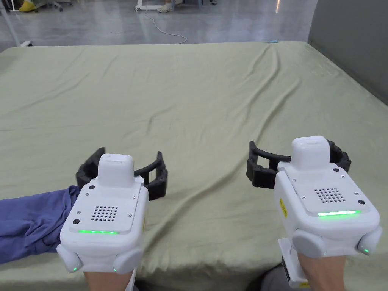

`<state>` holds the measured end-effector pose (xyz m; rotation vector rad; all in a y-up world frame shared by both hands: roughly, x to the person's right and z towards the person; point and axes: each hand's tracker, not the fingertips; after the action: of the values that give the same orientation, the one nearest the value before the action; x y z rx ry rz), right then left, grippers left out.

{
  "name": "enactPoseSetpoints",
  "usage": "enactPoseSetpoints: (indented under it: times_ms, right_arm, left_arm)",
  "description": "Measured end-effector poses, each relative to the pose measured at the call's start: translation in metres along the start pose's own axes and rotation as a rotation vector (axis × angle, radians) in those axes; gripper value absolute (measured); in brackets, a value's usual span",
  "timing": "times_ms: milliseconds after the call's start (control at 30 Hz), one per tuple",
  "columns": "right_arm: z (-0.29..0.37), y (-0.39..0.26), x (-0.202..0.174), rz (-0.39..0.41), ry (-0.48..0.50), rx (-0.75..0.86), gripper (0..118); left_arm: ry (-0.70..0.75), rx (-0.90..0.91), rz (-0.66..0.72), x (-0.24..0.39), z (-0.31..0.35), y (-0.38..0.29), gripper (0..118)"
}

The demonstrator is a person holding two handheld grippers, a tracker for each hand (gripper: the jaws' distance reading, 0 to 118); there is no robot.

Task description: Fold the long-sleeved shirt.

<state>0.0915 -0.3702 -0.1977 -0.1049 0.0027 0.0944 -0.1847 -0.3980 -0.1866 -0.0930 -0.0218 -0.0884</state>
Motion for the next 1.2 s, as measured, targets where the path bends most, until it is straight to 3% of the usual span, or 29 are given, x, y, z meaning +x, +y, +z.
enactPoseSetpoints:
  times_ms: [33,300,433,1200]
  right_arm:
    - [0.001,0.000,0.000,0.002,-0.001,0.013,118]
    - [-0.001,-0.005,0.002,0.008,0.008,0.071,118]
    - [0.001,-0.006,0.002,0.017,-0.036,0.056,118]
    - [0.001,0.001,-0.003,0.024,-0.001,0.062,118]
  left_arm:
    - [0.004,0.002,0.008,0.000,0.000,0.000,118]
    - [-0.018,0.046,0.040,-0.006,0.002,0.003,118]
    - [-0.009,0.054,0.014,-0.006,-0.001,0.002,118]
    - [-0.011,0.020,0.032,-0.011,0.002,0.005,118]
